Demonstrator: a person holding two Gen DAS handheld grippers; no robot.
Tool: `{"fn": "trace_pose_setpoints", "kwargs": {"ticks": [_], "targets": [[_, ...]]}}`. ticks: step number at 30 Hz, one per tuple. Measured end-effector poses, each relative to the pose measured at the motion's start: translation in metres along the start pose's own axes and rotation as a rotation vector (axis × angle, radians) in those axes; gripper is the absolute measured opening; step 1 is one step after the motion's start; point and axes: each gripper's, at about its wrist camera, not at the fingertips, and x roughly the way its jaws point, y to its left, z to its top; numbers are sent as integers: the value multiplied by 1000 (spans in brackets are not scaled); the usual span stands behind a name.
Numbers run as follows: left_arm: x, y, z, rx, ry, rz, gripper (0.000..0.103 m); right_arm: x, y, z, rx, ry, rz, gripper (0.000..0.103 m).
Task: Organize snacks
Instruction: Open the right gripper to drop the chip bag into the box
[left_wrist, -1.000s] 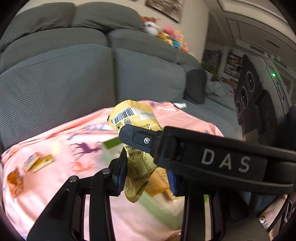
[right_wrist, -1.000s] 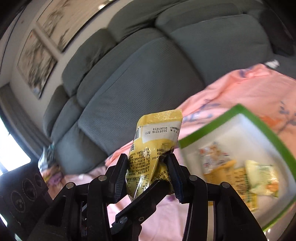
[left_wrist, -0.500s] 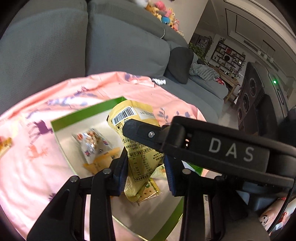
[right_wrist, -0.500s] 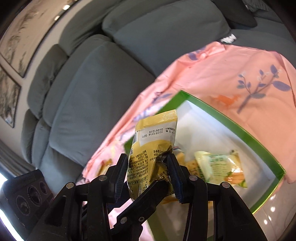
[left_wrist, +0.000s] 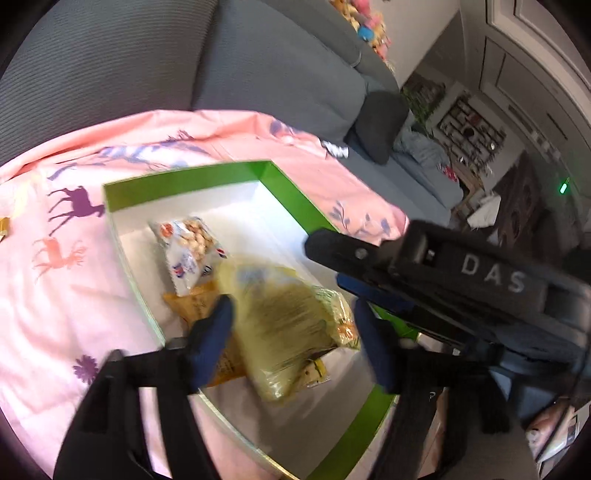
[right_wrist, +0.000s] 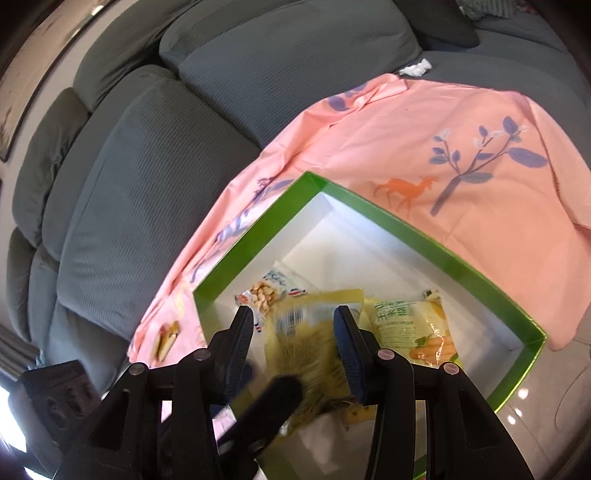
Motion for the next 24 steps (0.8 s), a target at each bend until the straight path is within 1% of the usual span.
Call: {"fn": "trace_pose_setpoints", "kwargs": {"ticks": [2, 3, 4, 6, 8, 9, 10, 13, 15, 19, 24], "targets": [[-9, 6, 2, -24, -6, 4, 81, -5, 1, 0, -1, -27, -3, 50], [-14, 9, 3, -35, -10, 21, 81, -9, 3, 0, 1, -49, -9, 50], [-22, 13, 3, -41, -17, 51, 81, -12, 4, 0, -1, -65, -16, 53], [-35, 21, 1, -47, -43, 104, 83, -17, 10, -1, -16, -98, -30, 64], [-52, 31, -2, -58, -73, 189, 86, -20, 16, -2, -30, -114, -15, 81], [-59, 36, -3, -63, -82, 235, 87, -20, 19, -3, -35, -116, -3, 83], [-67, 41, -5, -70, -89, 285, 87, -20, 23, -4, -43, -115, 10, 85], [-93, 59, -8, -97, -105, 407, 87, -19, 34, -6, -59, -112, 32, 87], [-116, 71, -14, -127, -130, 454, 87, -19, 41, -8, -70, -119, 32, 88], [-152, 98, -28, -200, -165, 517, 88, -17, 59, -13, -124, -117, 34, 90], [-185, 137, -49, -298, -154, 623, 89, -8, 82, -24, -186, -91, 36, 91]]}}
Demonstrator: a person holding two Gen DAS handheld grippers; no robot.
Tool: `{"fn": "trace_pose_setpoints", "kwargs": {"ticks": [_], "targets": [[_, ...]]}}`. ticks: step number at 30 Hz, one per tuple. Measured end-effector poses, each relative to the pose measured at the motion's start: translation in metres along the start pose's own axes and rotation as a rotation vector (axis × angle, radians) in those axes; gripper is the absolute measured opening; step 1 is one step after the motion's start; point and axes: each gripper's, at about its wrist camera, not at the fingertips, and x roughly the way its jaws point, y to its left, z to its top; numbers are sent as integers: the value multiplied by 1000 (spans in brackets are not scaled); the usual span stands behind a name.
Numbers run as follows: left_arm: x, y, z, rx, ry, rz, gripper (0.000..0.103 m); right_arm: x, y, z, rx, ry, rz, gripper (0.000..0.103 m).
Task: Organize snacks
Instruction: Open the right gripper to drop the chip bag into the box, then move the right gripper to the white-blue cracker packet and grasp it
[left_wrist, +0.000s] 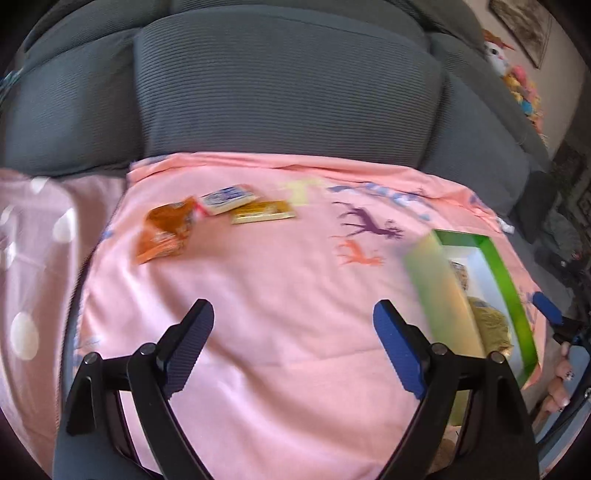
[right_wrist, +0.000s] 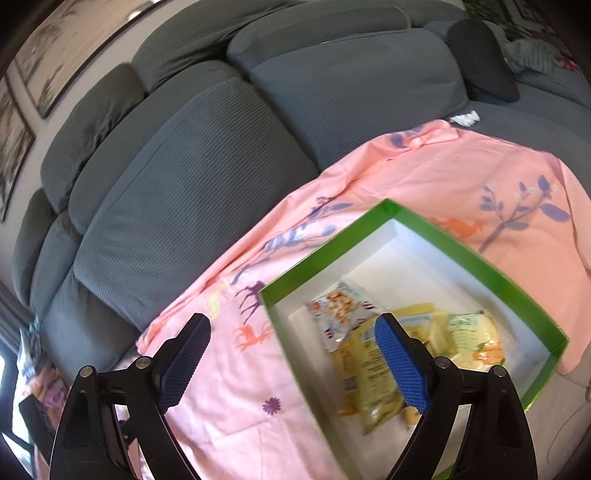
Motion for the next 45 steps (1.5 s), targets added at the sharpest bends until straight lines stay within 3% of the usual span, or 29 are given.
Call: {"fn": "trace_pose_setpoints", "kwargs": {"ticks": [3, 9, 15, 17, 24, 27, 31, 36, 38, 43, 45], "targets": [[1, 33, -2, -76, 2, 57, 89, 5, 18, -7, -50, 20, -16, 91], [7, 93, -15, -178, 38, 82, 89, 20, 55, -22, -160, 58, -23, 91], [17, 151, -21, -333, 99, 155, 88, 39, 101, -40, -260, 140, 96, 91], [16, 161, -20, -374, 96, 130, 88, 52, 124, -43, -295, 167, 113, 91], [18, 171, -19, -427, 106, 63, 88, 160, 206, -51, -392, 423, 89, 91], [16, 176, -19, -448, 104, 54, 88, 208, 223, -54, -309, 480, 105, 91], [15, 182, -19, -464, 93, 93, 88, 261, 243, -69, -306, 514, 74, 90], [16, 184, -18, -465, 97, 64, 88, 292, 282, -82, -629, 408, -45, 88], [16, 185, -18, -469, 101, 54, 88, 303, 288, -86, -689, 427, -39, 88], [15, 186, -18, -473, 99, 60, 88, 337, 271, -80, -533, 602, -25, 88], [15, 186, -19, -470, 102, 54, 88, 335, 271, -78, -538, 591, -11, 88]]}}
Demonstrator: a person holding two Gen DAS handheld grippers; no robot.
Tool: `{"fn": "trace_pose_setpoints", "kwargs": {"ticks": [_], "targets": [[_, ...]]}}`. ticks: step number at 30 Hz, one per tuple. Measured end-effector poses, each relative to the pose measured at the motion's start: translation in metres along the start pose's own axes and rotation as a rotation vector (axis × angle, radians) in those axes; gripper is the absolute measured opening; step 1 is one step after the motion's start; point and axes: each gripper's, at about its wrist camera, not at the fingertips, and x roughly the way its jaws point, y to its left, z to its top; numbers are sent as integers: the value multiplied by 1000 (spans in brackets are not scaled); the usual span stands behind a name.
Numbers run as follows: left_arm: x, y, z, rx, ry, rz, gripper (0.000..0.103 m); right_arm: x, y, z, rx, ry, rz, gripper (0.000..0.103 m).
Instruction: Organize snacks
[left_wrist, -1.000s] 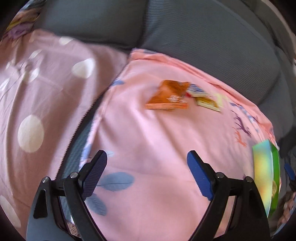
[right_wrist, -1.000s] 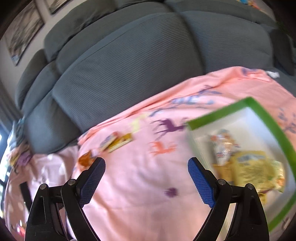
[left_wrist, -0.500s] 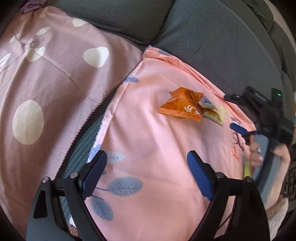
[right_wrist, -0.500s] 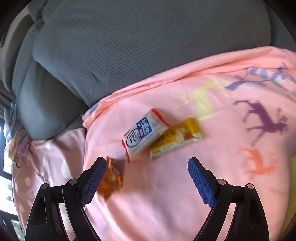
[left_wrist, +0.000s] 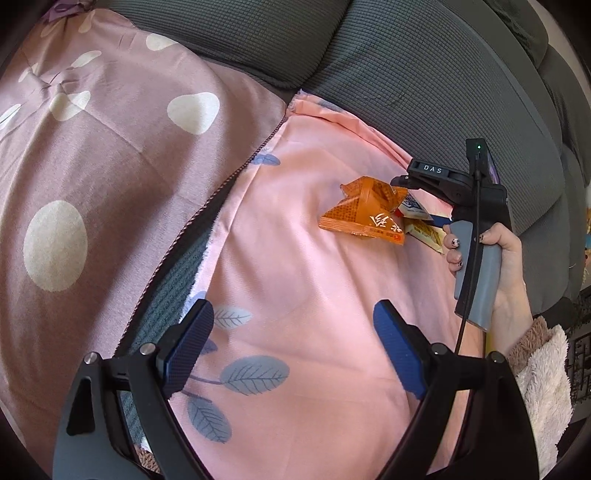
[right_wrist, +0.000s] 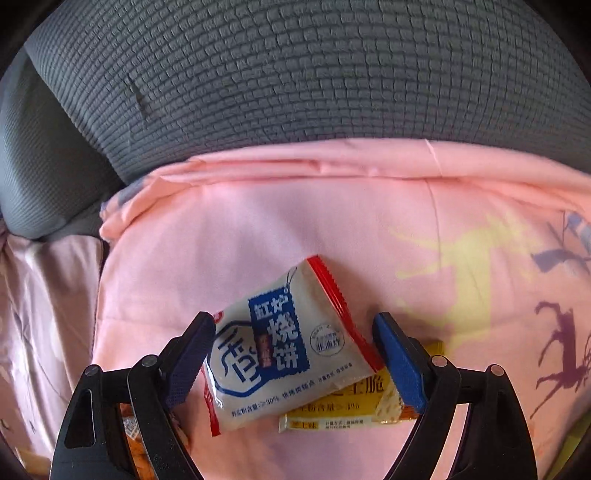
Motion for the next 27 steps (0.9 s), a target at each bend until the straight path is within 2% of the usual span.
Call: {"fn": "trace_pose_setpoints", "kwargs": {"ticks": [1, 2, 4, 6, 7, 11, 13, 17, 19, 22, 27], "targets": [[0, 0, 0, 0, 1, 0, 88, -1, 2, -1, -22, -2, -7, 88], [2, 0, 0, 1, 1, 1, 88, -1, 7, -5, -55, 0, -20, 79], [2, -1, 0, 4, 1, 9, 88, -2, 15, -12, -110, -11, -39, 74], [3, -2, -1, 8, 1, 14, 88, -7, 18, -19, -134, -29, -7, 60], [3, -2, -1, 9, 0, 15, 88, -12, 17, -23, -125, -32, 17, 44], [3, -1, -1, 6, -1, 23, 88, -31, 9, -34, -91, -35, 71, 27], [3, -1, -2, 8, -1, 31, 88, -44, 7, -41, -99, -59, 102, 21], [3, -3, -3, 15, -2, 31, 88, -72, 0, -64, -83, -82, 176, 14], [3, -4, -4, 18, -1, 32, 88, -88, 1, -76, -81, -123, 176, 13], [3, -4, -6, 19, -1, 40, 88, -117, -6, -99, -76, -190, 204, 13], [4, -4, -7, 13, -2, 50, 88, -139, 0, -131, -69, -207, 235, 13]]}}
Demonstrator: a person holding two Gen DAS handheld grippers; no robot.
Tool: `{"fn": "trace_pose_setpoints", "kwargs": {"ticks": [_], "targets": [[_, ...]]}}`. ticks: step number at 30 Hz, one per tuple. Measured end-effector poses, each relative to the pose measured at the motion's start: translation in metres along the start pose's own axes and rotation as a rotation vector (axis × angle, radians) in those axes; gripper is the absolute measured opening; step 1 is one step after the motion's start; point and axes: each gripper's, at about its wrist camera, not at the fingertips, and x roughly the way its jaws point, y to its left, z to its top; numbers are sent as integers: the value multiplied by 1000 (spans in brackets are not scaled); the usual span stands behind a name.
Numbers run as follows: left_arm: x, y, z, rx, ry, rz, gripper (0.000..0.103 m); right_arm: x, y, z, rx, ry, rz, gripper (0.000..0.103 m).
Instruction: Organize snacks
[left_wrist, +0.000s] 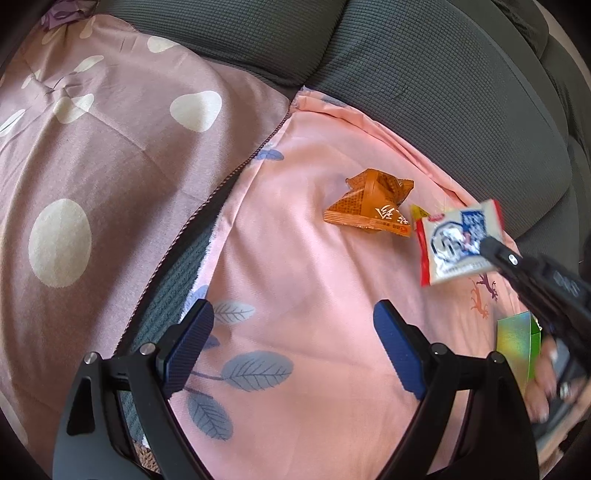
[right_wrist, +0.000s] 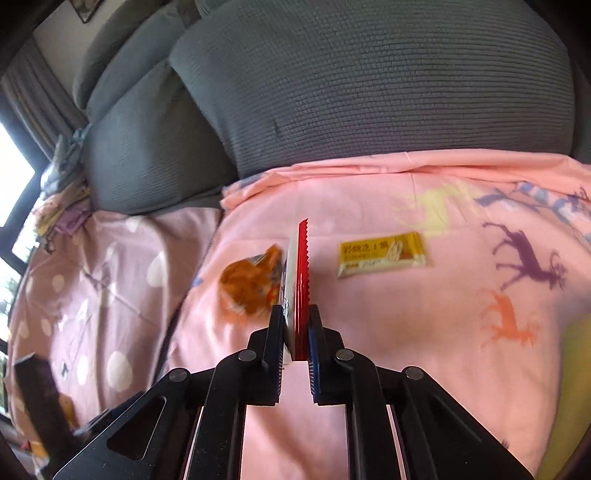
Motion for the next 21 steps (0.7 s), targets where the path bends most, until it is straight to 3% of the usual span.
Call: {"fn": "trace_pose_setpoints", "kwargs": {"ticks": [4, 7, 10, 13, 16, 19, 21], "targets": [[3, -4, -3, 16, 18, -6, 88, -9, 7, -32, 53, 33, 118, 13], [4, -10, -7, 40, 22, -2, 88, -5, 3, -55, 94, 98, 154, 13], [6, -16, -11, 58, 30, 1, 88, 2, -11, -71, 150, 142, 136, 13], [9, -24, -15, 81, 39, -3, 88, 3, -27, -76, 174, 169, 49, 13], [12, -34, -21, 118, 51, -14, 88, -3, -34, -73, 165, 172, -35, 28], [17, -44, -28, 148, 68, -26, 88, -17, -41, -68, 154, 101, -81, 60], [21, -52, -33, 172, 80, -39, 87, -25, -46, -69, 175, 62, -54, 63]]}}
